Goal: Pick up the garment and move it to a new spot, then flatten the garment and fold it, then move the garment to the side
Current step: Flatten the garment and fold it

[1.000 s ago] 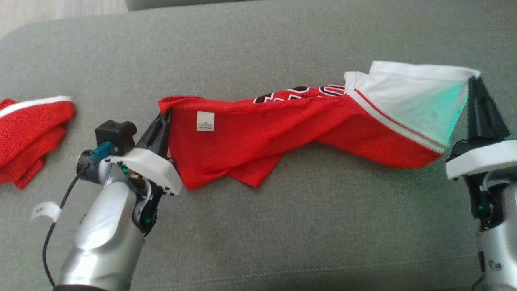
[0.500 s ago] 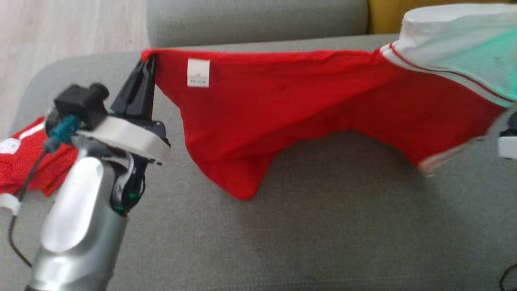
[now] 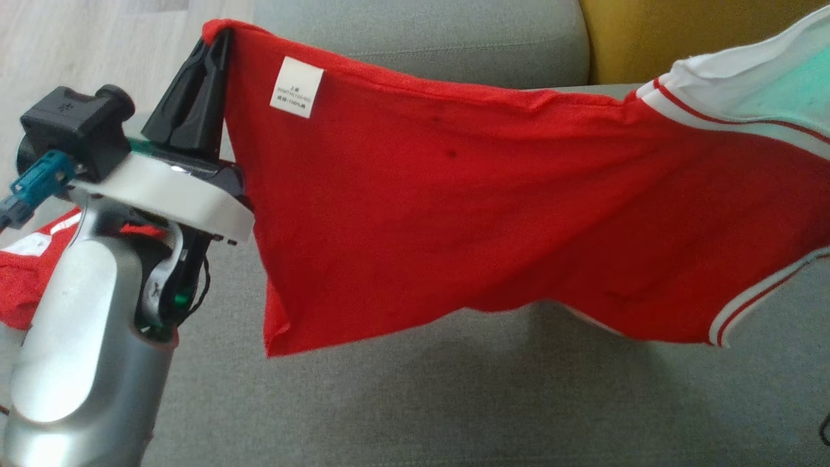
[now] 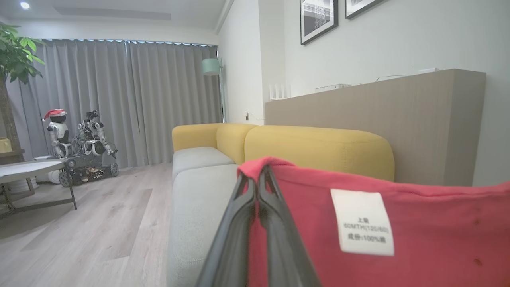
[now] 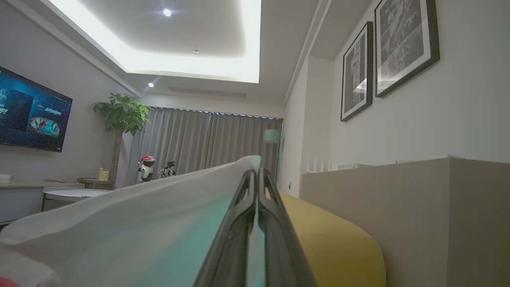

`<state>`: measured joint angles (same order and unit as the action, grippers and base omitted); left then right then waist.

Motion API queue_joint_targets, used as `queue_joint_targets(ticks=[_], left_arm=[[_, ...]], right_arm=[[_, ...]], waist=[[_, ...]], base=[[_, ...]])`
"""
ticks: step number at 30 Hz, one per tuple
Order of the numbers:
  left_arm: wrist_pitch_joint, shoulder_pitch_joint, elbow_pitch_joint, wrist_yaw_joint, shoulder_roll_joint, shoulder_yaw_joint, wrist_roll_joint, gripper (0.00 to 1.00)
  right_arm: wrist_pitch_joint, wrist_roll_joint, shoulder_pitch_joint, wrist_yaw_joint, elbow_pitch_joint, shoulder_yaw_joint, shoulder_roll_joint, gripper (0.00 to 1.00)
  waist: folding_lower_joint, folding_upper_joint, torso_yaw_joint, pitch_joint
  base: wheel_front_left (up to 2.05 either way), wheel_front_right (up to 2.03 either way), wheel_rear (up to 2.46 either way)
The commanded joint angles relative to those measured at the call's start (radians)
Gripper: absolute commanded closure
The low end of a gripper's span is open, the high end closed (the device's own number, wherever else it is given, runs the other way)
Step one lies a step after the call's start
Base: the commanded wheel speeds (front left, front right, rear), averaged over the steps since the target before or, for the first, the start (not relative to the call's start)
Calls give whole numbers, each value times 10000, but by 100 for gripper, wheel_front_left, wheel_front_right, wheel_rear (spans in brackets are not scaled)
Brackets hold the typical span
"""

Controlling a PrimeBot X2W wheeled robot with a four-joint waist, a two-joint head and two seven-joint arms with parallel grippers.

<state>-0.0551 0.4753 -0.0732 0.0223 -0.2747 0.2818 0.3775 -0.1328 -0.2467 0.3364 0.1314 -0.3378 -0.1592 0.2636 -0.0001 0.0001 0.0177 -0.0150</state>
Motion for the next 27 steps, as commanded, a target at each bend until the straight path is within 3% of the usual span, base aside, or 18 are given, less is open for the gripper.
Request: queue_joint_targets(ticks=[1,5,12,21,27], left_arm=[[-55,529,-303,12,-287,-433,114,100],[16,1006,215,-155,-137,-385,314,100],[611,2961,2337,-497,179,-324,276,100],[2339,6711,6513,-864,709,-340,24,100],[2991,8399,8650,-972,1053,-241,-189,100]], right_arm=[[-153,-158,500,-7,-74,251,159,100],[-251,-604,1144,-7,667,498,340,100],[-4,-1370,3809,-7,2833,1322,798,100],[1747,-1949,8573,-7,6973,2820,972,100],[3045,-2153,10383,-7,9805,3780,644,100]], waist=[[1,-1,-12,76],[1,-1,-17,439],[1,-1,-28,1277],[1,-1,90,2101],[1,-1,35,2615]], base=[[0,0,0],[0,0,0],[0,0,0],[0,0,0],[0,0,0]])
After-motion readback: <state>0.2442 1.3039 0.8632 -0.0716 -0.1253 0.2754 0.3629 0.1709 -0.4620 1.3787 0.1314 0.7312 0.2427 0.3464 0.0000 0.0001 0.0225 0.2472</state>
